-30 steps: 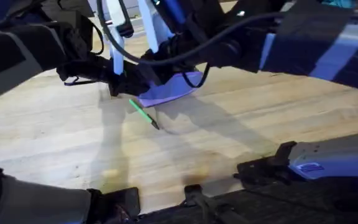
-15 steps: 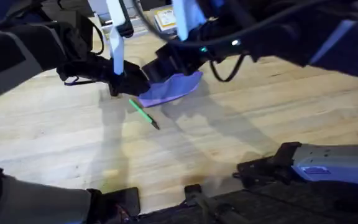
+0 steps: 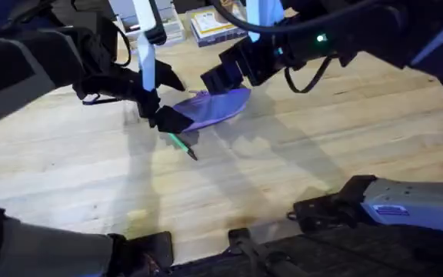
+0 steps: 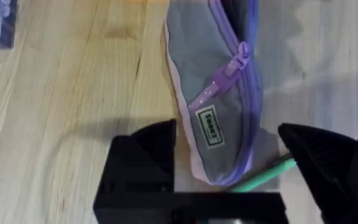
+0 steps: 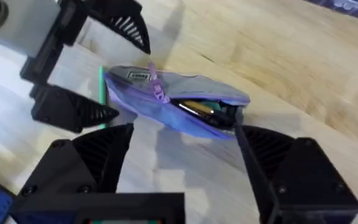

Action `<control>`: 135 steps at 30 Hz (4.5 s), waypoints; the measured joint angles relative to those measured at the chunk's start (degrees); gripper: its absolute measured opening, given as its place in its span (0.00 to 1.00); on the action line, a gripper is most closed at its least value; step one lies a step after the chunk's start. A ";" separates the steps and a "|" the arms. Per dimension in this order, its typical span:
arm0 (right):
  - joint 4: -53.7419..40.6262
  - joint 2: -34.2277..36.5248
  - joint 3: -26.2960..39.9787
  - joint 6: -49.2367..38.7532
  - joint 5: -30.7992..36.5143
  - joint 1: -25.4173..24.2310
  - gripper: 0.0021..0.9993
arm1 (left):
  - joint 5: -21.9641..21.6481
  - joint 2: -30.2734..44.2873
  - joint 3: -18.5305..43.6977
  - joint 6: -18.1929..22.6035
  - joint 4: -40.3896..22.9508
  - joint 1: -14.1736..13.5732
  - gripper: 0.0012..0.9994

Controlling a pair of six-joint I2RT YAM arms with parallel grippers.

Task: Unzip the bag, pick up the pens from the table one at a time and place them inside, then zip the bag closed.

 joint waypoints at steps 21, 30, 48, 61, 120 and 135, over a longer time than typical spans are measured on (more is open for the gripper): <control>1.55 0.00 2.26 -48.80 0.54 -0.21 1.00 | 3.76 -7.48 0.02 0.21 -1.02 13.08 1.00; 1.50 0.38 2.30 -56.24 0.52 -0.21 1.00 | 3.14 -10.46 0.02 1.50 -1.44 14.93 0.99; -1.53 3.30 2.39 -58.87 0.50 -0.41 0.03 | 2.97 -10.51 0.04 1.53 -2.48 15.04 1.00; 0.59 14.04 2.39 -66.65 -3.04 -0.60 0.03 | 2.95 -10.51 0.04 1.55 -2.72 15.04 0.99; 3.32 15.08 3.24 -69.77 -7.94 -1.17 1.00 | 2.95 -10.50 0.04 1.70 -3.14 15.04 0.99; 3.06 -1.43 3.24 -37.24 -8.26 -1.15 1.00 | 2.95 -10.49 0.04 1.70 -2.88 15.04 0.99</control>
